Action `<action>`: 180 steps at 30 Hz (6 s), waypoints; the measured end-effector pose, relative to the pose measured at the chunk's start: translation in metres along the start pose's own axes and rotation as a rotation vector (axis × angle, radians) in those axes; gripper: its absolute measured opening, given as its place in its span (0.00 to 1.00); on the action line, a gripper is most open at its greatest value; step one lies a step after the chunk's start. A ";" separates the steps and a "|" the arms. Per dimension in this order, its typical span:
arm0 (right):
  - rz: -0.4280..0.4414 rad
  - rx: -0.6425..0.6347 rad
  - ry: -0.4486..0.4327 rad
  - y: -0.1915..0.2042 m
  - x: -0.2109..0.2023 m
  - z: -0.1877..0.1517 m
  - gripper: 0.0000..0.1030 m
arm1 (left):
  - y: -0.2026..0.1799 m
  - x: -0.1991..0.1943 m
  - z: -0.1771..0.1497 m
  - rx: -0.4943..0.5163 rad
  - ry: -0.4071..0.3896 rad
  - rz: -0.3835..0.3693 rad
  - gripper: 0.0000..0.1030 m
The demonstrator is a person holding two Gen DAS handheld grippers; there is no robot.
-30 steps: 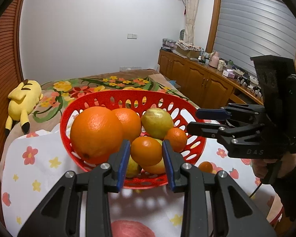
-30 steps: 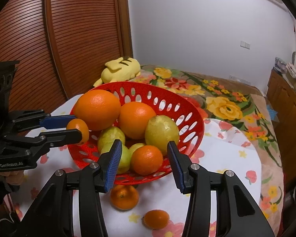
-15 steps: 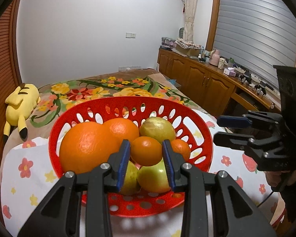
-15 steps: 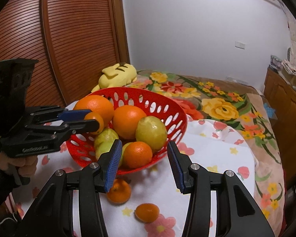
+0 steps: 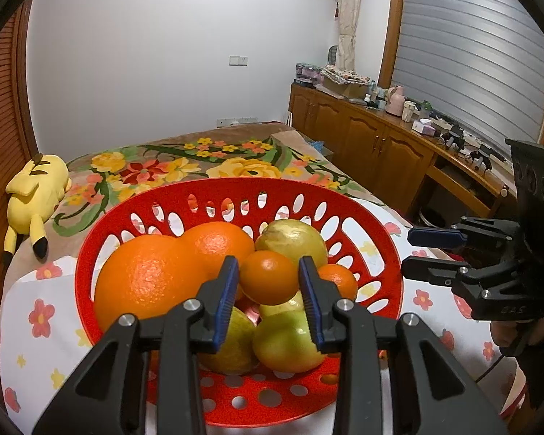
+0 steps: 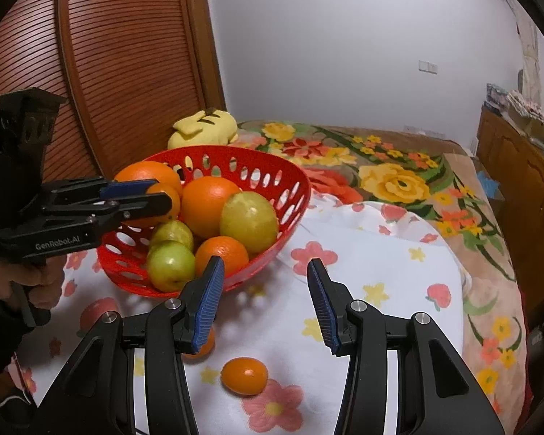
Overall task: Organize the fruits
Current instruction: 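Open the left tool over the basket while the right tool releases its tangerine there, then pull both open tools back from the basket toward the remaining tangerines, then close the right tool on a small tangerine while the left tool closes on the other tangerine, then lift and carry the tangerine in the right tool to the basket while the left tool carries its tangerine, then open the right tool to drop its tangerine into the basket while the left tool releases its tangerine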
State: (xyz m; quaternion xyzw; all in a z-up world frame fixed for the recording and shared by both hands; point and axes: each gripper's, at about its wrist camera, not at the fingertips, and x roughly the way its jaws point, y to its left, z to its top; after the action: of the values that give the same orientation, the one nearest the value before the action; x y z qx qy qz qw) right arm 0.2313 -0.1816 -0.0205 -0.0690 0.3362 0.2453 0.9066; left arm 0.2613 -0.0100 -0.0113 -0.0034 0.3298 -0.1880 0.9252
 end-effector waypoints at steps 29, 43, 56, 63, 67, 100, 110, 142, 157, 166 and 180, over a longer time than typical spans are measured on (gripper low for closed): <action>-0.047 0.045 0.021 0.015 -0.030 -0.037 0.47 | -0.012 -0.067 -0.036 -0.012 -0.049 -0.017 0.54; -0.020 0.053 0.087 0.019 -0.012 -0.057 0.47 | -0.039 -0.057 -0.068 0.019 -0.005 -0.017 0.54; -0.017 0.011 0.179 0.020 0.020 -0.069 0.46 | -0.057 -0.053 -0.082 0.035 0.033 -0.025 0.54; -0.011 0.014 0.198 0.016 0.029 -0.071 0.46 | -0.052 -0.044 -0.087 0.015 0.059 -0.019 0.49; -0.010 0.008 0.212 0.017 0.035 -0.074 0.45 | -0.050 -0.037 -0.090 0.008 0.076 -0.024 0.48; 0.015 0.035 0.134 0.009 -0.013 -0.086 0.37 | -0.080 0.040 -0.080 0.036 0.233 -0.002 0.52; 0.009 0.034 0.131 0.010 -0.017 -0.085 0.37 | -0.077 0.015 -0.090 0.032 0.188 -0.027 0.42; -0.003 -0.040 0.002 0.039 -0.057 -0.019 0.37 | -0.043 -0.100 -0.046 -0.002 -0.071 -0.003 0.43; 0.003 -0.044 -0.006 0.034 -0.046 0.001 0.37 | -0.030 -0.078 -0.039 -0.024 -0.051 0.011 0.43; 0.033 -0.063 0.005 0.024 -0.014 0.027 0.37 | -0.021 -0.045 -0.018 -0.023 -0.023 0.016 0.43; 0.061 -0.057 0.043 0.002 0.030 0.049 0.37 | -0.004 -0.013 0.000 -0.042 -0.014 0.004 0.46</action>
State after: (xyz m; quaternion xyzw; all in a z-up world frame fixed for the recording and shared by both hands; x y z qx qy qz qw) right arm 0.2776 -0.1538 -0.0021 -0.0898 0.3505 0.2808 0.8890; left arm 0.2513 -0.0089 -0.0027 -0.0236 0.3271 -0.1792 0.9275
